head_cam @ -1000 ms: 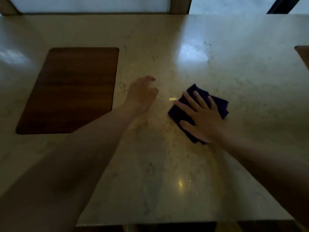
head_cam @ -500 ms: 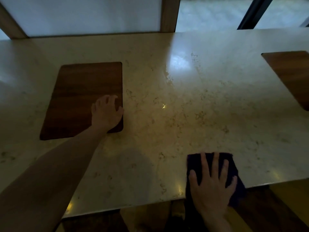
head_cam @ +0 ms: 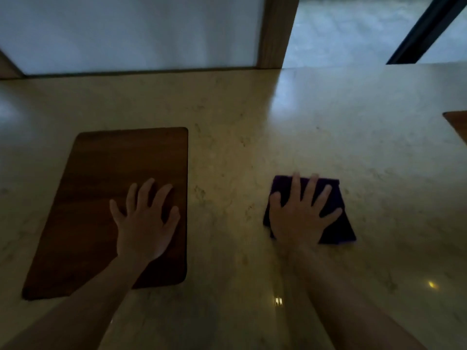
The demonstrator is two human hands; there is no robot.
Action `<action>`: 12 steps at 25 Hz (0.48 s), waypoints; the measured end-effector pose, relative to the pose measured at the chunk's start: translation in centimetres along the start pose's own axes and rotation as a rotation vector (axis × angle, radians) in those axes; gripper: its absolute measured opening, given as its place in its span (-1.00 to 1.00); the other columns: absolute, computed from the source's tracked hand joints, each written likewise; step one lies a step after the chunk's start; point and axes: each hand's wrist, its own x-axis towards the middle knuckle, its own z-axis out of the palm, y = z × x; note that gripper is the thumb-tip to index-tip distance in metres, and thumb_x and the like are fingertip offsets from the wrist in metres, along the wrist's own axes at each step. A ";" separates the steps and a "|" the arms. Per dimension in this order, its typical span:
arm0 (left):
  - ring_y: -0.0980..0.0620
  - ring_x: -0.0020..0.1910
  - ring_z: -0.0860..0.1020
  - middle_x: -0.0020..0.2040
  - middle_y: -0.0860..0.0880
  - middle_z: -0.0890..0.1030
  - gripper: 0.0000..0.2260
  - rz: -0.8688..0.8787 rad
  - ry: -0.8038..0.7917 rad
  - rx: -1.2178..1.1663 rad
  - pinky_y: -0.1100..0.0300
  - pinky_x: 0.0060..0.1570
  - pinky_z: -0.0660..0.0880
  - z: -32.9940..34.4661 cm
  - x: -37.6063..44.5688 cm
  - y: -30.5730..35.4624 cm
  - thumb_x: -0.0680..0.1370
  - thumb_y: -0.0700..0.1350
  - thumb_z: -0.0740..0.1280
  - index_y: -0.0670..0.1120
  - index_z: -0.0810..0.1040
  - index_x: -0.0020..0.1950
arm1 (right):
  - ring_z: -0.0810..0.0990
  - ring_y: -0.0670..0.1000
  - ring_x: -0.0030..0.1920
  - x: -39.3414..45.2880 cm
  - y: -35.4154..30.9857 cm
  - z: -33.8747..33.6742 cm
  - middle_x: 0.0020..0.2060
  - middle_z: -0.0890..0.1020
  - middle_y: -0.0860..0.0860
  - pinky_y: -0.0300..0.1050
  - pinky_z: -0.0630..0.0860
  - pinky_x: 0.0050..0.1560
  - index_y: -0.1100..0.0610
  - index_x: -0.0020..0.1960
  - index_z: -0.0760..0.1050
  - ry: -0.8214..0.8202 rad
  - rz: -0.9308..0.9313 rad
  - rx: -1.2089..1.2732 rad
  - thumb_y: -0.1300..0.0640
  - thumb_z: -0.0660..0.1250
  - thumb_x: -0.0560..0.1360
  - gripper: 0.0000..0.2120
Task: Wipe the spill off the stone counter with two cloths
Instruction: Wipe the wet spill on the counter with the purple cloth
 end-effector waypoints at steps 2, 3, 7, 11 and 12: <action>-0.14 0.58 0.00 0.59 0.01 0.11 -0.47 -0.011 -0.007 0.040 -0.41 0.43 -0.01 0.3 0.3 -0.2 0.54 0.33 -0.09 0.24 0.16 0.50 | -0.19 0.24 0.58 8.5 -3.6 -0.4 0.62 -0.12 0.05 0.52 -0.18 0.42 -0.11 0.60 -0.11 0.005 0.021 0.012 -0.29 -0.10 0.57 -0.35; -0.14 0.58 0.04 0.58 0.00 0.15 -0.46 -0.012 -0.012 0.063 -0.42 0.41 0.02 0.4 0.3 -0.3 0.53 0.33 -0.08 0.23 0.20 0.49 | -0.20 0.25 0.58 12.6 -5.2 -0.7 0.62 -0.12 0.05 0.53 -0.20 0.41 -0.11 0.60 -0.10 0.010 0.038 0.017 -0.28 -0.10 0.57 -0.34; -0.19 0.53 0.17 0.54 -0.04 0.27 -0.47 -0.020 0.010 0.114 -0.44 0.35 0.11 0.7 0.3 -0.4 0.50 0.30 0.04 0.22 0.30 0.45 | -0.21 0.27 0.57 26.2 -11.3 -2.1 0.62 -0.12 0.07 0.55 -0.21 0.39 -0.07 0.61 -0.06 -0.006 0.097 0.064 -0.29 -0.09 0.56 -0.33; -0.20 0.54 0.16 0.54 -0.05 0.26 -0.46 -0.005 0.013 0.145 -0.44 0.37 0.09 0.7 0.3 -0.2 0.49 0.29 0.07 0.22 0.29 0.46 | -0.20 0.26 0.58 32.0 -16.4 -2.4 0.62 -0.12 0.06 0.52 -0.23 0.41 -0.07 0.61 -0.04 -0.035 -0.042 0.042 -0.29 -0.12 0.57 -0.34; -0.21 0.55 0.14 0.54 -0.06 0.25 -0.46 0.000 -0.001 0.150 -0.43 0.38 0.07 0.6 0.1 -0.3 0.50 0.29 0.06 0.21 0.29 0.47 | -0.20 0.26 0.58 32.2 -17.5 -2.1 0.62 -0.11 0.06 0.50 -0.25 0.42 -0.07 0.61 -0.05 -0.048 -0.104 0.030 -0.29 -0.13 0.57 -0.34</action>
